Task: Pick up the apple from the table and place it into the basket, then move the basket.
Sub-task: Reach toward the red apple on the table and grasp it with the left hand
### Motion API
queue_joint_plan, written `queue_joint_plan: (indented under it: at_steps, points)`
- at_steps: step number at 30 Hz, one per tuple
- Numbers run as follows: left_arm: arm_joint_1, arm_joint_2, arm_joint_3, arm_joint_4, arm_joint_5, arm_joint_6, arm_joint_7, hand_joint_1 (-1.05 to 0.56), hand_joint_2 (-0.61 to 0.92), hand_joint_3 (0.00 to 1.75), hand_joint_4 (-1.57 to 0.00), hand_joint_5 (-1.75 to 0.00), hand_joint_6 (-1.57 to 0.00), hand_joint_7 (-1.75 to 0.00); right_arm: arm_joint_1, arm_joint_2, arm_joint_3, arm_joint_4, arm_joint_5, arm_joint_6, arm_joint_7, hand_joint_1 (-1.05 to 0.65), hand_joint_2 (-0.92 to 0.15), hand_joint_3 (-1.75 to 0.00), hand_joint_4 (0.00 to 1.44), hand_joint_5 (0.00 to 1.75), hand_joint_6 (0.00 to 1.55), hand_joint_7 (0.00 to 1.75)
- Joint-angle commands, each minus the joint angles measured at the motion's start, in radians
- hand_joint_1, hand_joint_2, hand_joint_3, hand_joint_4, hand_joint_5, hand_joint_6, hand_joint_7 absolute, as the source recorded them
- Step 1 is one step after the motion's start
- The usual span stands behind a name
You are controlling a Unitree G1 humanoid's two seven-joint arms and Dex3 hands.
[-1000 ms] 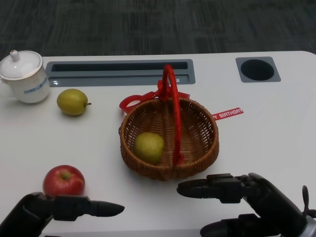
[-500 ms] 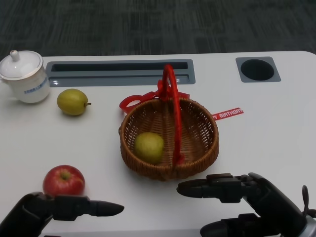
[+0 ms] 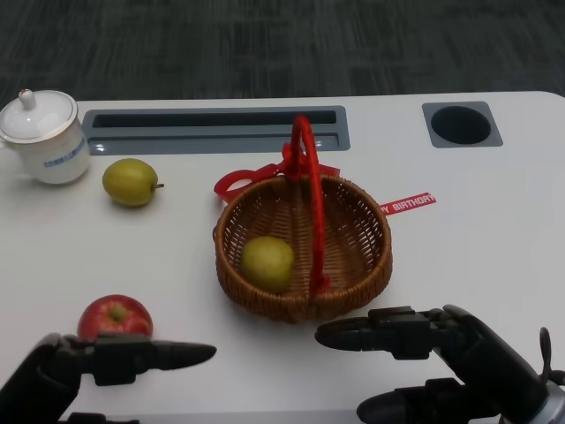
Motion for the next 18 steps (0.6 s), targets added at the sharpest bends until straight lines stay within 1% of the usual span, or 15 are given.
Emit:
queue_joint_plan:
  at_steps: [1,5,8,11,14,18]
  points:
    - [-0.02,-0.006,0.074,0.018,0.155,-0.067,0.104,-0.74,0.73,0.0,-0.64,0.0,-0.58,0.0,-0.006,-0.014,-0.007,-0.003,0.011,0.0,-0.002,-0.42,-0.91,0.0,0.77,0.0,0.73,0.0]
    - [-0.041,0.001,0.096,0.047,0.253,-0.096,0.194,-0.76,0.71,0.0,-0.59,0.0,-0.54,0.0,-0.006,-0.013,-0.006,-0.002,0.011,0.0,-0.001,-0.42,-0.91,0.0,0.77,0.0,0.73,0.0]
    - [-0.093,0.015,0.117,0.123,0.322,-0.14,0.269,-0.75,0.7,0.0,-0.59,0.0,-0.54,-0.01,-0.009,-0.013,-0.005,0.002,0.007,-0.001,-0.001,-0.42,-0.91,0.0,0.78,0.0,0.73,0.0]
    - [-0.128,0.03,0.119,0.186,0.366,-0.166,0.327,-0.74,0.69,0.0,-0.6,-0.01,-0.55,-0.01,-0.009,-0.013,-0.006,0.003,0.005,-0.002,-0.002,-0.42,-0.91,0.0,0.78,0.0,0.73,0.0]
    - [-0.19,0.052,0.124,0.29,0.424,-0.18,0.4,-0.7,0.68,0.0,-0.62,-0.02,-0.58,-0.02,-0.008,-0.015,-0.004,-0.002,0.008,0.001,0.0,-0.42,-0.92,0.0,0.78,0.0,0.73,0.0]
    - [-0.247,0.083,0.117,0.389,0.481,-0.187,0.486,-0.69,0.67,0.0,-0.62,-0.01,-0.58,-0.01,-0.006,-0.015,-0.004,-0.006,0.009,0.001,0.0,-0.42,-0.91,0.0,0.78,0.0,0.73,0.0]
